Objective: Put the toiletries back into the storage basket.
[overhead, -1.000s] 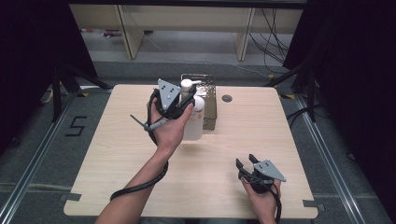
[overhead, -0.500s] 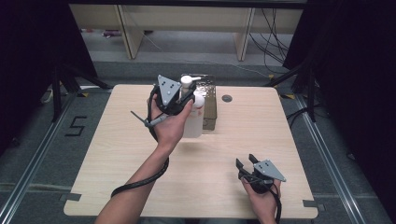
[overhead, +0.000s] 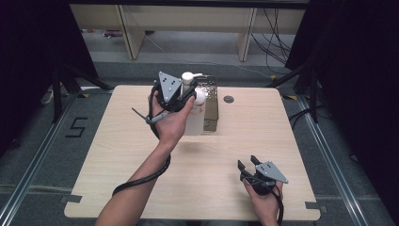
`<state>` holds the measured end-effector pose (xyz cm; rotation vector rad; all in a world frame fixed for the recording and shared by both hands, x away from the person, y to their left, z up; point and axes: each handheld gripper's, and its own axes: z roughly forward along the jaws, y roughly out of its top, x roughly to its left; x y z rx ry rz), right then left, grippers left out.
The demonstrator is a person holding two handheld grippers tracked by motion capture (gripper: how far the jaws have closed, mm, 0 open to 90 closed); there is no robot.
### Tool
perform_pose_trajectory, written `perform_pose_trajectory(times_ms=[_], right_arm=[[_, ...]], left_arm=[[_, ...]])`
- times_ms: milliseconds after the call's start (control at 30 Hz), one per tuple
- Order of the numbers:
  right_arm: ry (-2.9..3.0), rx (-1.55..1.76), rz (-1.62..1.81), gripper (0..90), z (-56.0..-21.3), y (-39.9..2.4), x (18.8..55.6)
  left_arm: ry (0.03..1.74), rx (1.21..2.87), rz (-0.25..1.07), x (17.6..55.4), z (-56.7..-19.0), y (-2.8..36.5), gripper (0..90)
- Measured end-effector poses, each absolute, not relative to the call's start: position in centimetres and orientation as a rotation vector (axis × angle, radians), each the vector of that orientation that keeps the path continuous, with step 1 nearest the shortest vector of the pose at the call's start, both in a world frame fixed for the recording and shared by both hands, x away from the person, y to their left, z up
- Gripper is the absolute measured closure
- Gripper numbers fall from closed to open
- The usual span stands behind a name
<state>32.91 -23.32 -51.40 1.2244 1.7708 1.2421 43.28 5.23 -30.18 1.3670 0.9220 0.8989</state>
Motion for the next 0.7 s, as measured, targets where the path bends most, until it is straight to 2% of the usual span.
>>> perform_pose_trajectory(times_ms=[700], right_arm=[[1.771,1.223,1.242,44.0,-51.4,-23.3,32.9]], left_arm=[[0.916,1.35,0.916,44.5,-29.4,5.2,59.4]])
